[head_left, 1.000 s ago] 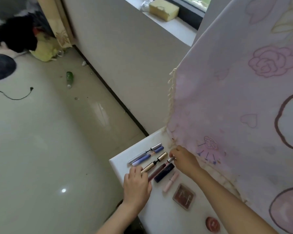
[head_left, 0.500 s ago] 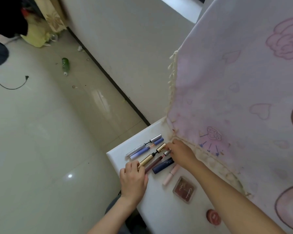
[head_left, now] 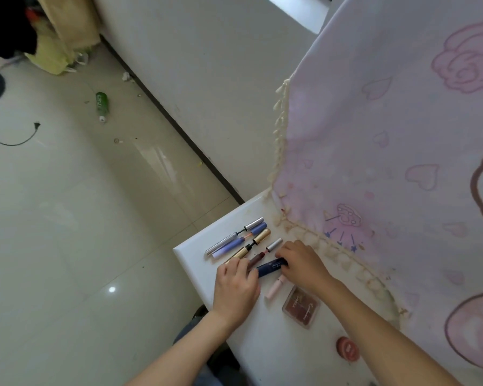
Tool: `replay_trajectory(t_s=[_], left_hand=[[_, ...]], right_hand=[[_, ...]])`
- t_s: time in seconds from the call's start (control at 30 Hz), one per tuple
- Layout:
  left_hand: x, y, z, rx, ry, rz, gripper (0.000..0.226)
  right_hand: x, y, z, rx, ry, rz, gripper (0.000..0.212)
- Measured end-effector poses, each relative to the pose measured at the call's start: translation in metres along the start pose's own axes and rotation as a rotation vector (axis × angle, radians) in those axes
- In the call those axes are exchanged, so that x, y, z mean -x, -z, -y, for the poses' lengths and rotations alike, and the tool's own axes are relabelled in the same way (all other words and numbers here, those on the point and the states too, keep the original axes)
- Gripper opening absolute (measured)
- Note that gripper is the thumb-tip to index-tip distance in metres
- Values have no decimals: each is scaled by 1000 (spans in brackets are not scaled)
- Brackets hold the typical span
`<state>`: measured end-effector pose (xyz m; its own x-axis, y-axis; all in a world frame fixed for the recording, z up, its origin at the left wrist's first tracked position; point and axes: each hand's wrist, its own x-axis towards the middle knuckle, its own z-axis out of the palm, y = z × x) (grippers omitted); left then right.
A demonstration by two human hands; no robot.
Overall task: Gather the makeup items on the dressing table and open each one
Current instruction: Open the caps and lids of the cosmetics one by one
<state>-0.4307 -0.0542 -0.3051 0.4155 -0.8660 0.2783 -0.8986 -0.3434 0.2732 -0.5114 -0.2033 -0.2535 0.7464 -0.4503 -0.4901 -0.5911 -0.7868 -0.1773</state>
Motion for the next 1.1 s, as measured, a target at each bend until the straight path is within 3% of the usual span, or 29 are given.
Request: replay_trajectory(t_s=[0.23, 0.37, 0.47, 0.6, 0.9, 1.1], left_hand=[[-22, 6, -12, -20, -30, 276, 23], [-28, 28, -10, 174, -26, 204, 6], [-38, 54, -10, 440, 35, 215, 17], [-55, 93, -17, 651, 35, 284, 22], [-52, 150, -12, 846, -102, 277, 26], [-40, 166, 5, 793, -114, 344, 36]], right_hand=[[6, -4, 6, 89, 14, -17, 33], [30, 19, 2, -159, 9, -94, 27], [60, 49, 5, -469, -24, -143, 19], [96, 80, 19, -661, -44, -256, 21], [136, 100, 56, -792, -1, -405, 25], [147, 94, 78, -765, 34, -426, 32]])
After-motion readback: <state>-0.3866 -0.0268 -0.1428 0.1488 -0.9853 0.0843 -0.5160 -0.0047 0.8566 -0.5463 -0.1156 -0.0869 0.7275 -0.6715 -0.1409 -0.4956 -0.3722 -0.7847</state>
